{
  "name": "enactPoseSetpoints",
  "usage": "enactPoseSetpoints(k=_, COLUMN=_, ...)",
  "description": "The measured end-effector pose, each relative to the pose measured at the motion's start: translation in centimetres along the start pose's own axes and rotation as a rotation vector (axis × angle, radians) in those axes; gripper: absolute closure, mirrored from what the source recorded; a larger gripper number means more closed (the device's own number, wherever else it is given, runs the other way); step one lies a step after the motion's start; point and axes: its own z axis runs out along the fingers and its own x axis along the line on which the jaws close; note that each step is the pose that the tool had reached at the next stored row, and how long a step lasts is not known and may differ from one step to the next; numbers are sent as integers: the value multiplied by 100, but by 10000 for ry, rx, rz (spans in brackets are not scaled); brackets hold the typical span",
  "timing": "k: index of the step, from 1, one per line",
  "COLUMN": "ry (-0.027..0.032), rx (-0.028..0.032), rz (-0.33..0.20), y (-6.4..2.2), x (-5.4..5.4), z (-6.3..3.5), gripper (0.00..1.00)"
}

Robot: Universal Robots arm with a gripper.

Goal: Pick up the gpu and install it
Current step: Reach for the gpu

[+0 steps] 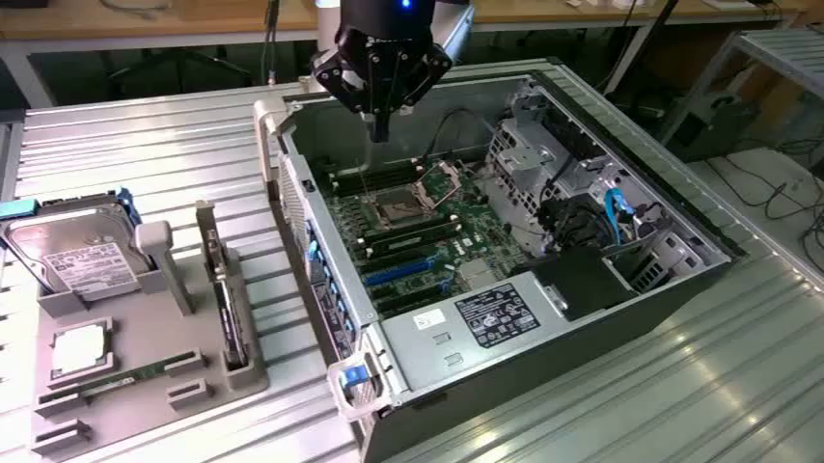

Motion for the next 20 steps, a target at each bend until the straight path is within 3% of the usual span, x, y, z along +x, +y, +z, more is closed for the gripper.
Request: enactPoseSetpoints(k=20, ry=-61, rx=-5, rz=-3, y=-28, x=252, z=-16, gripper=89)
